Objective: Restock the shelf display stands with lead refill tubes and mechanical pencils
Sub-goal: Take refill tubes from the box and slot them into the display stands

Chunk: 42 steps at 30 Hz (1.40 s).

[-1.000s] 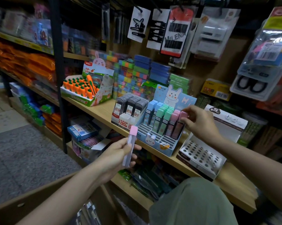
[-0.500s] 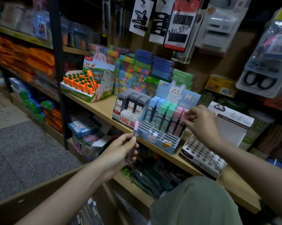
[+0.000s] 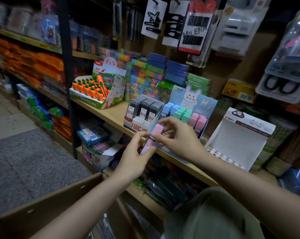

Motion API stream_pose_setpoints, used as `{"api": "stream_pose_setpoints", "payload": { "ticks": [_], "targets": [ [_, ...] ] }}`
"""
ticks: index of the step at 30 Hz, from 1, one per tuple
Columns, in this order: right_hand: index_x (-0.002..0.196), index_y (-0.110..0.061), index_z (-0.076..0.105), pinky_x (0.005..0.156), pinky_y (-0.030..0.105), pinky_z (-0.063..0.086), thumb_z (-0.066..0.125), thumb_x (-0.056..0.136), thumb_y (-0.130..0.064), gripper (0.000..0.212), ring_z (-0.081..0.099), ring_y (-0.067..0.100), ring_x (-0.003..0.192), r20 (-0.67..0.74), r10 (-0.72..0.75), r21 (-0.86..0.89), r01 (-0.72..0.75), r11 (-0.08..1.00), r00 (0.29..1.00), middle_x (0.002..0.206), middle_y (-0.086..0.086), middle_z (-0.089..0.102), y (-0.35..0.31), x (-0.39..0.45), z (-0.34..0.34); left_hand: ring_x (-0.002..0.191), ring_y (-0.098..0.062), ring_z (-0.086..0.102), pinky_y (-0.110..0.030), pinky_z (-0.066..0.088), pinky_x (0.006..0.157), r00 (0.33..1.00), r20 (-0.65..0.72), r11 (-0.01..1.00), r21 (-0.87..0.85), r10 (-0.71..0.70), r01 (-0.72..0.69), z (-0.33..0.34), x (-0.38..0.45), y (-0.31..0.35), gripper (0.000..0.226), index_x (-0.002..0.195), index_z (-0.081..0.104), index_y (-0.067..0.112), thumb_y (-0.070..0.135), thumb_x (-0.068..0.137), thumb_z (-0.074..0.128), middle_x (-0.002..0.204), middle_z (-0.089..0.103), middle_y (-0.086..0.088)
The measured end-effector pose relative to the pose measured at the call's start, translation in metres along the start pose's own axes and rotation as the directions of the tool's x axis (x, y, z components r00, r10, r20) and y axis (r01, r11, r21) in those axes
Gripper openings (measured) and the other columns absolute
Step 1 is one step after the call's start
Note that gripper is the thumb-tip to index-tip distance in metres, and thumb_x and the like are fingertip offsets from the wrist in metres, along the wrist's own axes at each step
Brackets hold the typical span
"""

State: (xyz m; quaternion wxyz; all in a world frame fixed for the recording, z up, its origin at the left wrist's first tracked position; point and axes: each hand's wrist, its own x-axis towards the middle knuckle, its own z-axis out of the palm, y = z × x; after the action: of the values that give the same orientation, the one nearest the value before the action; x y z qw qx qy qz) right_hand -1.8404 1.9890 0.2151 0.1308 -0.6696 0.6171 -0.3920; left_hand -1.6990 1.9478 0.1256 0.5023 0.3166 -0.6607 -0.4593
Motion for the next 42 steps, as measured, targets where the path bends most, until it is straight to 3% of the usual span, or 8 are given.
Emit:
{"api": "stream_pose_setpoints", "payload": {
  "ticks": [4, 7, 11, 17, 22, 28, 36, 42],
  "targets": [
    [0.101, -0.025, 0.062, 0.072, 0.032, 0.059, 0.08, 0.079, -0.023, 0.028, 0.071, 0.011, 0.072, 0.025, 0.001, -0.012, -0.001, 1.0, 1.0, 0.091, -0.004, 0.071, -0.007, 0.007, -0.005, 0.1, -0.011, 0.061, -0.034, 0.052, 0.084, 0.999, 0.028, 0.998, 0.066, 0.019, -0.021, -0.002, 0.002, 0.0, 0.029, 0.11, 0.053, 0.044, 0.036, 0.087, 0.067, 0.105, 0.064, 0.008],
    [0.098, -0.03, 0.064, 0.061, 0.018, 0.057, 0.08, 0.077, -0.02, 0.028, 0.071, 0.002, 0.069, -0.043, -0.016, -0.01, 0.016, 1.0, 0.999, 0.088, -0.006, 0.071, -0.001, 0.015, -0.043, 0.106, -0.002, 0.052, -0.021, 0.046, 0.09, 1.0, 0.021, 0.978, 0.208, 0.008, -0.012, -0.001, 0.004, 0.002, 0.03, 0.116, 0.046, 0.038, 0.042, 0.09, 0.061, 0.119, 0.047, 0.008],
    [0.109, -0.031, 0.069, 0.06, 0.002, 0.047, 0.08, 0.078, -0.023, 0.034, 0.064, -0.013, 0.067, -0.213, -0.082, -0.244, 0.028, 0.969, 0.973, 0.084, -0.017, 0.065, 0.023, 0.016, -0.094, 0.139, -0.009, 0.016, -0.033, 0.029, 0.11, 0.974, 0.204, 0.817, 0.542, 0.098, -0.196, 0.004, 0.005, -0.001, 0.048, 0.14, 0.034, 0.034, 0.038, 0.096, 0.053, 0.143, 0.016, 0.016],
    [0.116, -0.02, 0.07, 0.064, -0.003, 0.043, 0.078, 0.081, -0.016, 0.036, 0.058, -0.012, 0.071, -0.23, -0.138, -0.384, 0.041, 0.923, 0.963, 0.098, 0.001, 0.071, 0.06, 0.011, -0.089, 0.148, -0.011, -0.015, -0.046, 0.013, 0.121, 0.915, 0.403, 0.667, 0.678, 0.016, -0.31, 0.007, 0.009, -0.016, 0.067, 0.15, 0.009, 0.046, 0.039, 0.098, 0.05, 0.158, -0.019, 0.016],
    [0.118, -0.018, 0.066, 0.076, 0.022, 0.055, 0.077, 0.082, -0.017, 0.037, 0.066, 0.005, 0.076, -0.264, -0.179, -0.397, 0.063, 0.916, 0.948, 0.099, -0.001, 0.069, 0.069, 0.017, -0.076, 0.149, -0.014, -0.01, -0.045, 0.014, 0.121, 0.917, 0.399, 0.638, 0.707, -0.005, -0.304, 0.005, 0.012, -0.024, 0.064, 0.149, 0.009, 0.051, 0.04, 0.099, 0.047, 0.16, -0.015, 0.01],
    [0.103, -0.017, 0.064, 0.067, 0.006, 0.043, 0.079, 0.079, -0.015, 0.028, 0.062, 0.003, 0.071, -0.239, -0.177, -0.402, 0.069, 0.913, 0.955, 0.09, -0.003, 0.066, 0.08, 0.019, -0.063, 0.148, -0.017, -0.016, -0.047, 0.008, 0.121, 0.925, 0.381, 0.533, 0.782, 0.002, -0.324, 0.005, 0.012, -0.032, 0.061, 0.152, 0.005, 0.045, 0.044, 0.101, 0.039, 0.162, -0.011, 0.004],
    [0.095, -0.012, 0.067, 0.078, 0.037, 0.054, 0.081, 0.077, -0.015, 0.023, 0.062, 0.02, 0.078, -0.321, -0.195, -0.464, 0.025, 0.885, 0.927, 0.096, 0.007, 0.066, 0.077, 0.02, -0.05, 0.146, -0.022, 0.008, -0.045, 0.019, 0.12, 0.937, 0.34, 0.587, 0.744, 0.078, -0.319, 0.01, 0.015, -0.033, 0.058, 0.151, 0.01, 0.045, 0.045, 0.1, 0.038, 0.158, 0.001, 0.003],
    [0.1, -0.009, 0.069, 0.077, 0.038, 0.055, 0.08, 0.078, -0.017, 0.026, 0.062, 0.02, 0.078, -0.281, -0.208, -0.534, 0.027, 0.845, 0.937, 0.096, 0.007, 0.063, 0.072, 0.018, -0.053, 0.14, -0.028, 0.023, -0.042, 0.026, 0.117, 0.935, 0.351, 0.584, 0.75, 0.049, -0.312, 0.011, 0.017, -0.033, 0.064, 0.151, 0.006, 0.046, 0.044, 0.099, 0.044, 0.158, 0.0, 0.002]
  ]
}}
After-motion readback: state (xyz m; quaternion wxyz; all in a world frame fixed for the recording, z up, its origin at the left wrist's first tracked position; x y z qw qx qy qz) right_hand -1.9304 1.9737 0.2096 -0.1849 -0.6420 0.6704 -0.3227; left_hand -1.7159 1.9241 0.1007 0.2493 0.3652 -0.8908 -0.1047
